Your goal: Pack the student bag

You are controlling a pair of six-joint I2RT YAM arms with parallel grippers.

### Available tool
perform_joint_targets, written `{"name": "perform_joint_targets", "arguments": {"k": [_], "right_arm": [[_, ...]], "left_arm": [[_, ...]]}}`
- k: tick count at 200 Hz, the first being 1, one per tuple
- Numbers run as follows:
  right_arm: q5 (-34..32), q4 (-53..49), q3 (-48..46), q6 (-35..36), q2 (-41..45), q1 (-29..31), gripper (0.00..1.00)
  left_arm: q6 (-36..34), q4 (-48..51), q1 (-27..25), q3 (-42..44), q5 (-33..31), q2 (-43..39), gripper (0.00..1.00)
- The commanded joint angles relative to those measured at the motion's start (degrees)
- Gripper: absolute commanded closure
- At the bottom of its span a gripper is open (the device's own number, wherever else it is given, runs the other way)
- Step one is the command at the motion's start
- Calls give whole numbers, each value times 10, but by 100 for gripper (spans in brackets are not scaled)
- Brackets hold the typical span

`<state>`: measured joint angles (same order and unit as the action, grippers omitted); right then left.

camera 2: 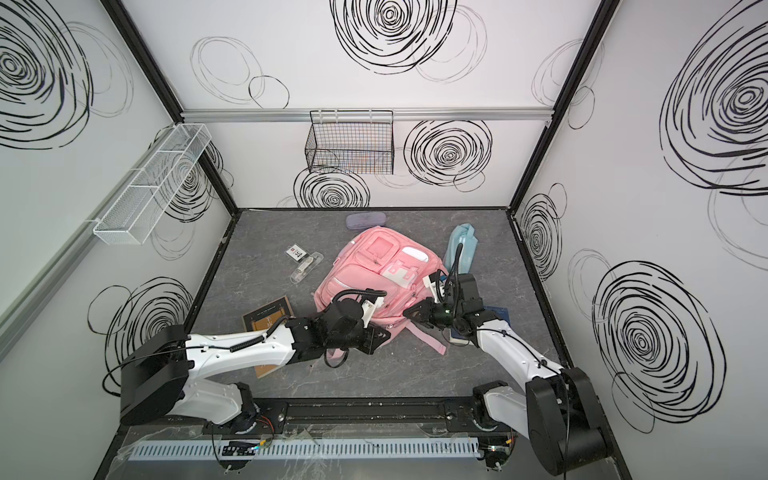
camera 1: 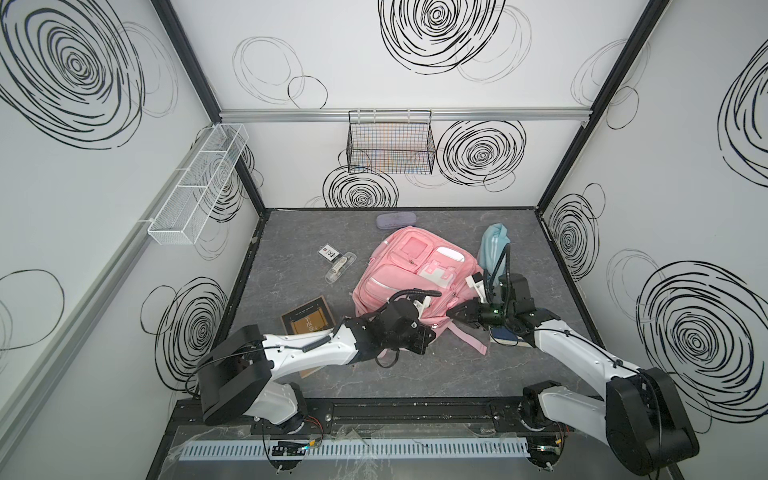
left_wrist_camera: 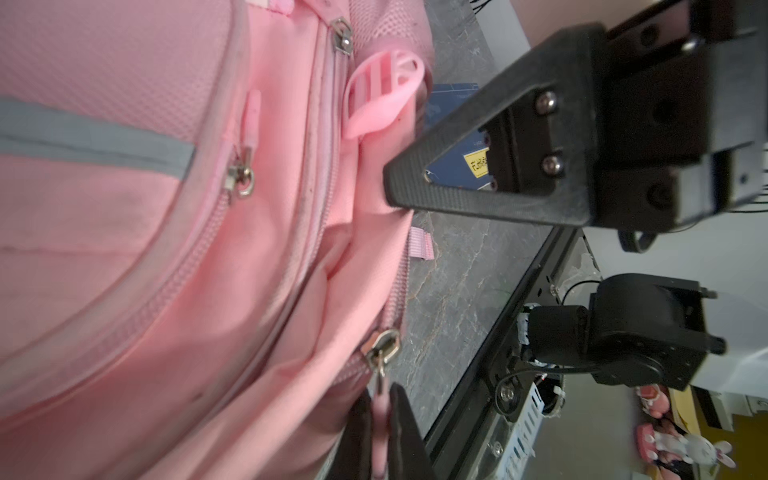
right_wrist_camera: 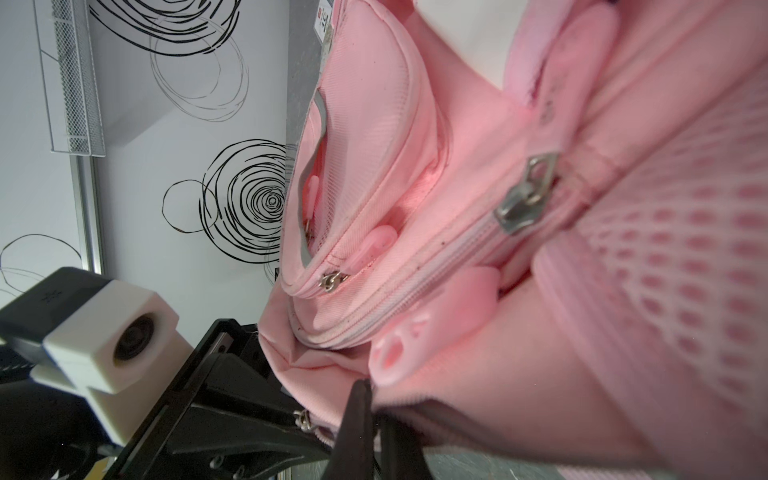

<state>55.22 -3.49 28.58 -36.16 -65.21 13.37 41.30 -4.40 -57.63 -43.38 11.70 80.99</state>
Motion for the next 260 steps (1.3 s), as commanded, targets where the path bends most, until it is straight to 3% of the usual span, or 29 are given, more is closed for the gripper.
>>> {"name": "perform_joint_targets", "arguments": {"k": [1, 13, 27, 41, 66, 85, 104, 123, 141, 150, 166, 200, 236, 260], "right_arm": [[-106, -3, 30, 78, 33, -18, 64], [-138, -19, 45, 122, 65, 15, 37], [-169, -18, 43, 170, 113, 60, 26], [-164, 23, 13, 195, 170, 85, 28], [-126, 154, -80, 219, 273, 107, 41], [-129, 188, -112, 266, 322, 122, 43], [-116, 221, -122, 283, 327, 124, 48], [-114, 201, -102, 315, 296, 131, 61], [-115, 178, -88, 337, 267, 154, 66], [-133, 172, -87, 346, 261, 174, 63], [-191, 176, -95, 370, 269, 221, 42], [-341, 137, -83, 492, 277, 325, 29], [-385, 38, -4, 611, 193, 347, 27], [-416, 27, 21, 647, 153, 347, 29]], "left_arm": [[-8, 37, 10, 10, 92, -36, 100], [2, 19, 16, 0, 123, -32, 100], [17, 2, 27, -16, 159, -24, 100], [33, -9, 41, -33, 199, -17, 100], [51, -13, 67, -51, 252, -21, 100], [47, 5, 85, -61, 279, -32, 100], [35, 32, 101, -67, 304, -41, 100], [28, 48, 114, -66, 322, -48, 100], [31, 44, 126, -58, 349, -55, 100], [30, 48, 132, -58, 359, -57, 100], [10, 72, 138, -64, 374, -61, 100], [-116, 229, 138, -122, 351, -46, 100], [-210, 336, 136, -165, 321, -26, 100], [-249, 375, 135, -184, 317, -19, 100]]}}
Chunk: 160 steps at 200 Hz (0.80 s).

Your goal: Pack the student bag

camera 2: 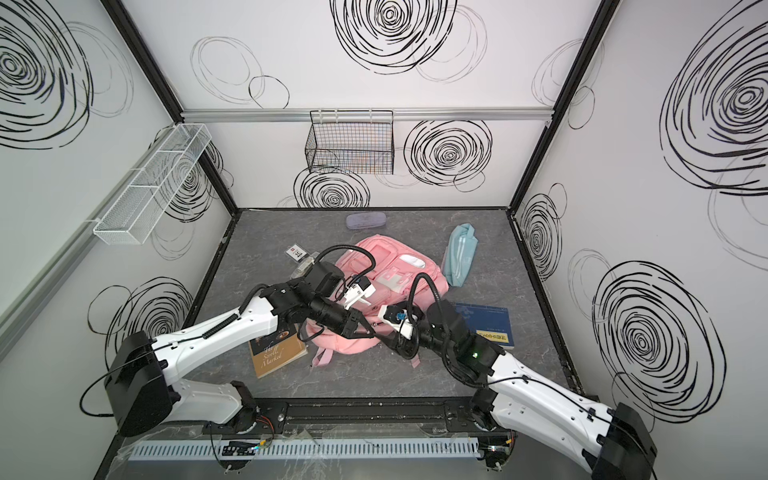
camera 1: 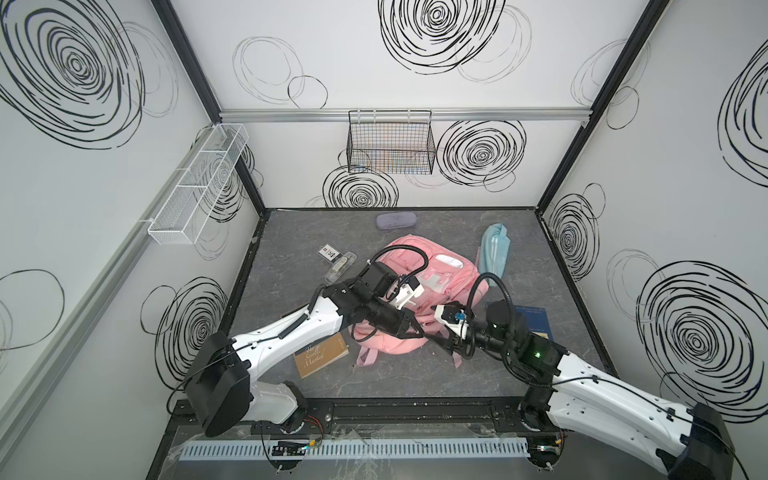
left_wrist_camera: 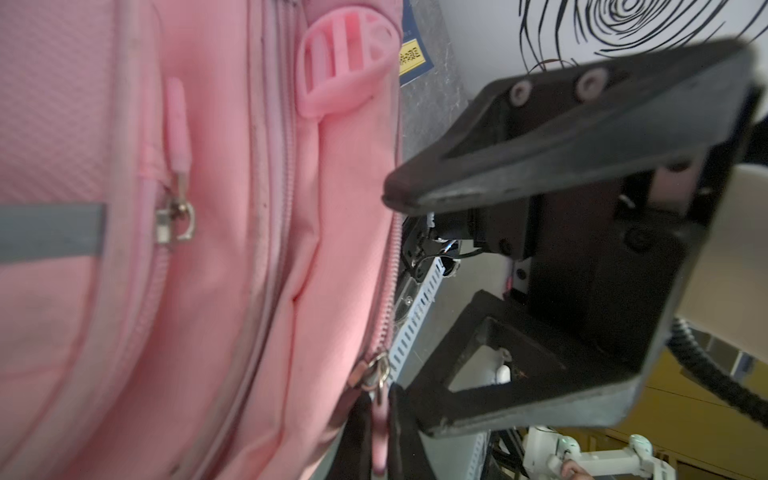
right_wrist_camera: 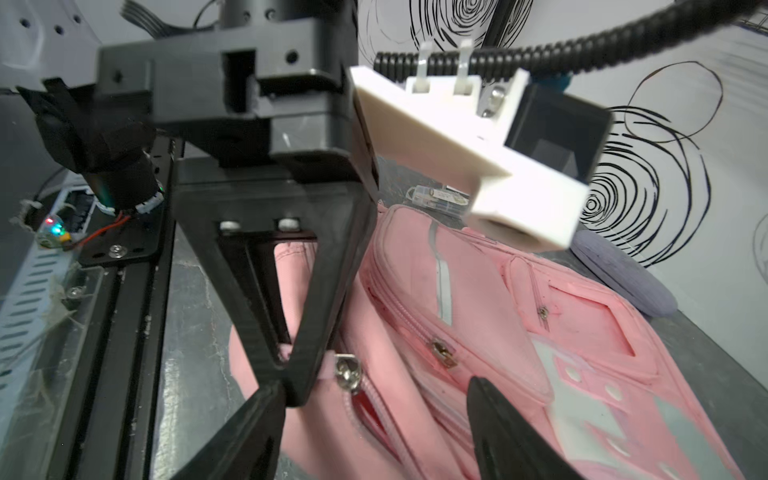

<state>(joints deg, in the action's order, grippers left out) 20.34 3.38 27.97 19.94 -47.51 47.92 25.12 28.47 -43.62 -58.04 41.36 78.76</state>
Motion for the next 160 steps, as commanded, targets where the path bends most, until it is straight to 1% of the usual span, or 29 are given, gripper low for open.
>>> {"name": "perform_joint_targets", "arguments": {"k": [1, 26, 37, 68, 96, 118, 141, 160], "right_arm": [[-67, -41, 27, 87, -25, 2, 29], [-36, -34, 19, 117, -29, -1, 36], [-19, -36, 16, 127, -31, -3, 37], [14, -33, 5, 133, -27, -2, 37], [40, -22, -9, 130, 1, -1, 35], [38, -14, -20, 122, 11, 4, 33], [37, -12, -19, 122, -6, 17, 33], [19, 13, -23, 118, -22, 29, 34]], "left_arm": [[-89, 48, -5, -38, 19, 3, 100], [-120, 77, -3, -53, 22, 14, 100], [-134, 92, -3, -59, 23, 20, 100], [-167, 123, -1, -83, 26, 31, 100], [-175, 132, 10, -95, 32, 39, 100], [-180, 134, 13, -96, 35, 40, 100], [-183, 134, 16, -98, 38, 40, 100], [-184, 133, 16, -99, 49, 39, 100]]}}
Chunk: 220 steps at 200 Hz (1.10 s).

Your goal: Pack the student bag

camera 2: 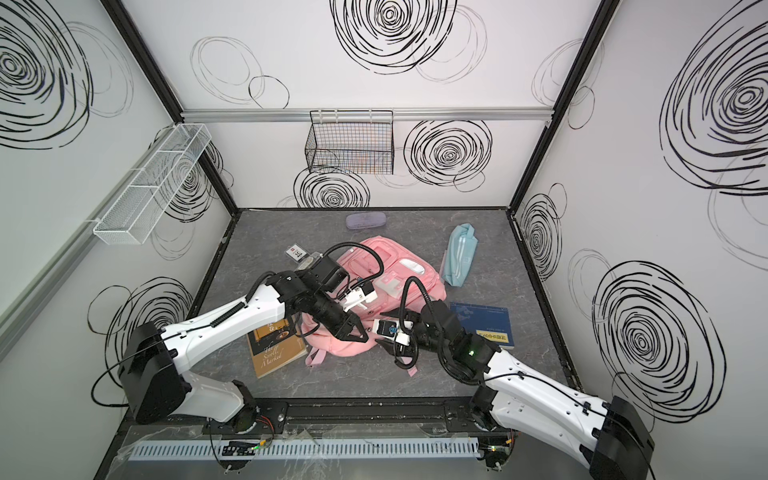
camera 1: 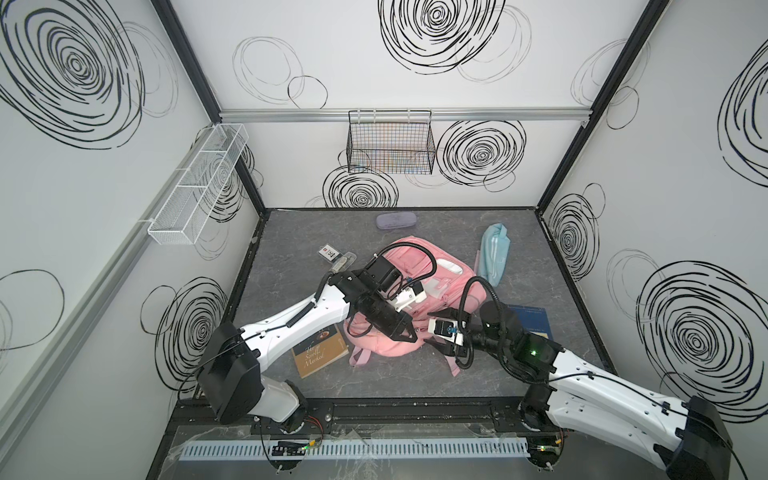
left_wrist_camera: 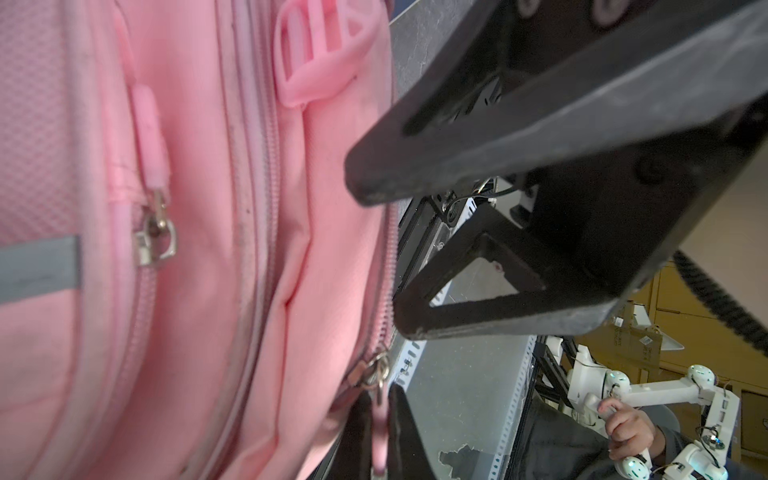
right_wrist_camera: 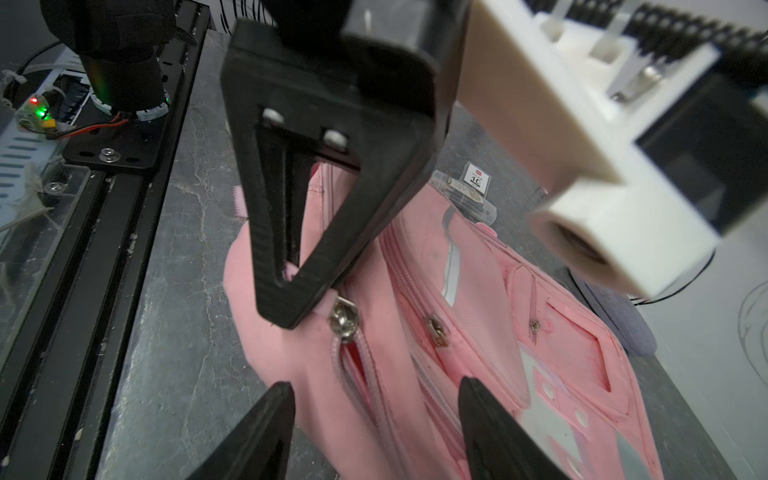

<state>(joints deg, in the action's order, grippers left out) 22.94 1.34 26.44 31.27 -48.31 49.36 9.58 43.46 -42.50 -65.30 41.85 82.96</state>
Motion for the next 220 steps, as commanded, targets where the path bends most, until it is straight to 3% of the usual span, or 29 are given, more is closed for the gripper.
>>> {"name": "perform_joint_targets", "arguments": {"k": [1, 59, 86, 91, 102, 121, 171, 191, 220], "right_arm": [[-8, 35, -7, 5, -15, 15, 34], [-53, 136, -20, 7, -46, 28, 60], [-58, 123, -12, 16, -51, 28, 100], [-58, 118, -10, 16, -50, 29, 100], [-56, 113, -10, 14, -44, 28, 100], [-50, 118, -14, -5, -31, 28, 100], [-39, 121, -1, -69, -22, 17, 100], [-23, 134, 5, -125, -23, 4, 100], [-23, 139, 19, -220, -32, -10, 100]], "left_arm": [[-29, -17, 5, -27, 45, -3, 100], [-28, -21, 3, -24, 65, -11, 100], [-30, -15, 9, -23, 40, -18, 100], [-29, -15, 12, -23, 32, -20, 98], [-24, -16, 21, -22, 4, -26, 74], [-21, -26, 34, -10, -25, -45, 57], [46, -137, 28, 48, -62, -101, 52], [59, -197, -17, 76, -153, -141, 52], [102, -304, -102, 155, -357, -242, 52]]}}
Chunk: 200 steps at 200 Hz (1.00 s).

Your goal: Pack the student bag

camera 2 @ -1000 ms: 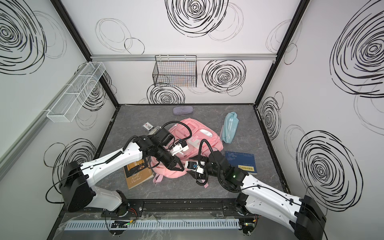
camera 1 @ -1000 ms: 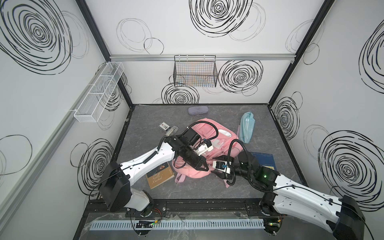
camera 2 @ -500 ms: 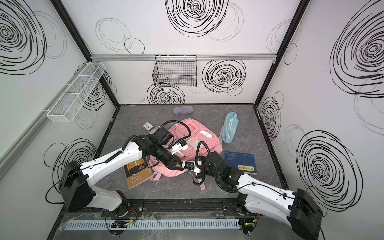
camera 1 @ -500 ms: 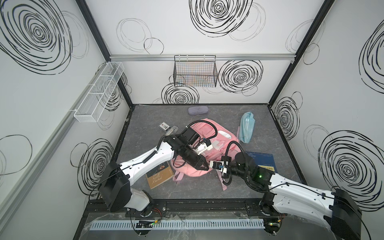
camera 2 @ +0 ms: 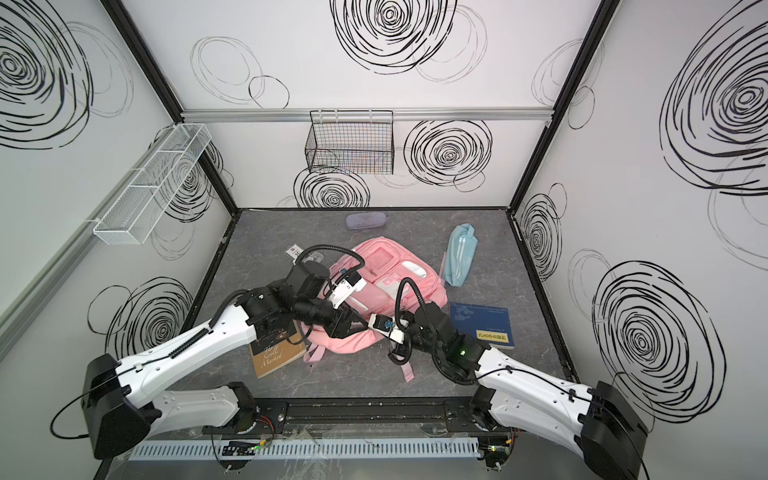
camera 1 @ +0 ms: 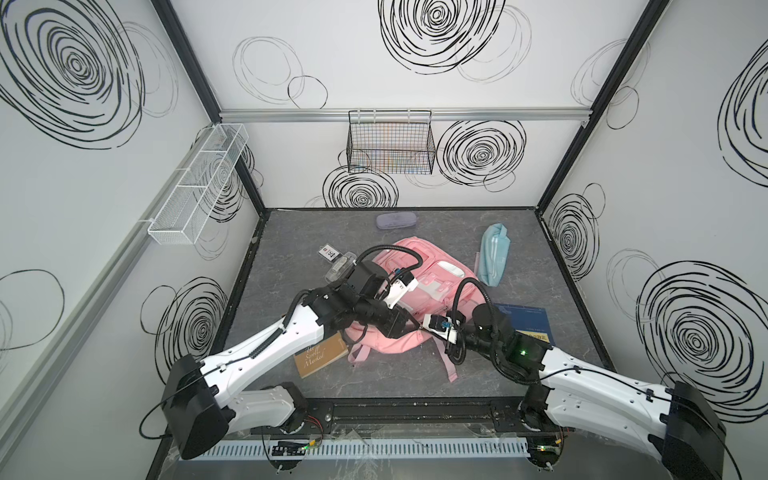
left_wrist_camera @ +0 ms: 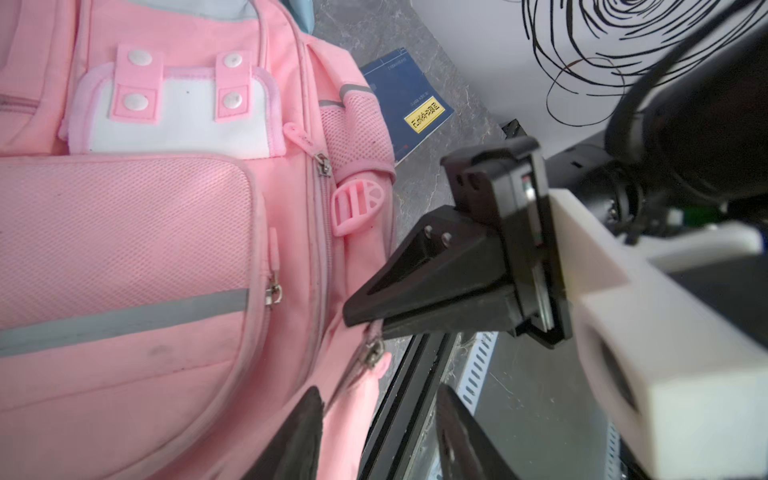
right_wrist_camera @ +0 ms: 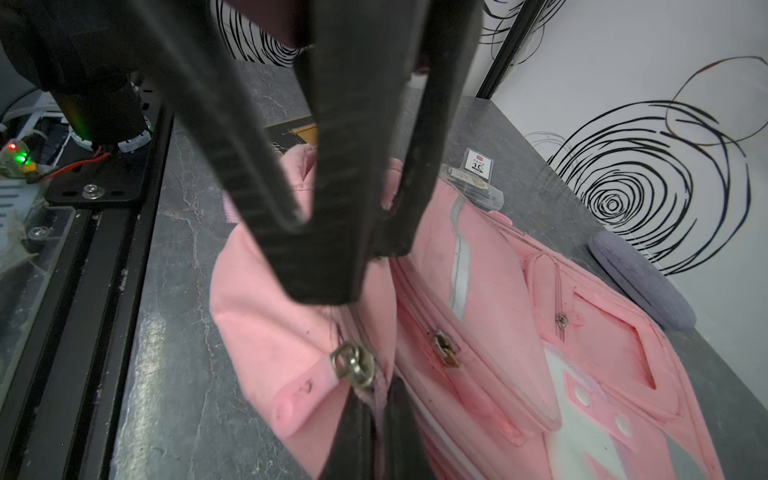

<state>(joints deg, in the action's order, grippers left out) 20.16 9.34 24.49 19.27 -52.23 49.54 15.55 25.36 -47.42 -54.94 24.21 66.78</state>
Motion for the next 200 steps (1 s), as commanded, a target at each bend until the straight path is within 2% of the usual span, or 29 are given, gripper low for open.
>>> {"name": "perform_joint_targets", "arguments": {"k": [1, 15, 34, 77, 101, 137, 150, 200], "right_arm": [[4, 59, 39, -104, 7, -12, 100], [4, 59, 44, -143, 1, -13, 100], [6, 63, 48, -185, -2, -12, 100], [4, 67, 46, -217, 8, -11, 100], [8, 70, 46, -219, 12, -11, 100], [21, 83, 37, -228, 25, -10, 100], [25, 85, 35, -231, 30, -9, 100], [35, 88, 24, -237, 50, -7, 100]], "left_arm": [[43, -127, -57, 56, -186, -84, 53], [70, -190, -100, 109, -236, -135, 54], [113, -242, -141, 157, -271, -164, 55], [149, -273, -189, 166, -276, -117, 55], [172, -259, -193, 156, -302, -77, 54], [183, -254, -187, 166, -355, -63, 52], [181, -265, -180, 171, -354, -61, 48], [172, -322, -152, 176, -313, -44, 49]]}}
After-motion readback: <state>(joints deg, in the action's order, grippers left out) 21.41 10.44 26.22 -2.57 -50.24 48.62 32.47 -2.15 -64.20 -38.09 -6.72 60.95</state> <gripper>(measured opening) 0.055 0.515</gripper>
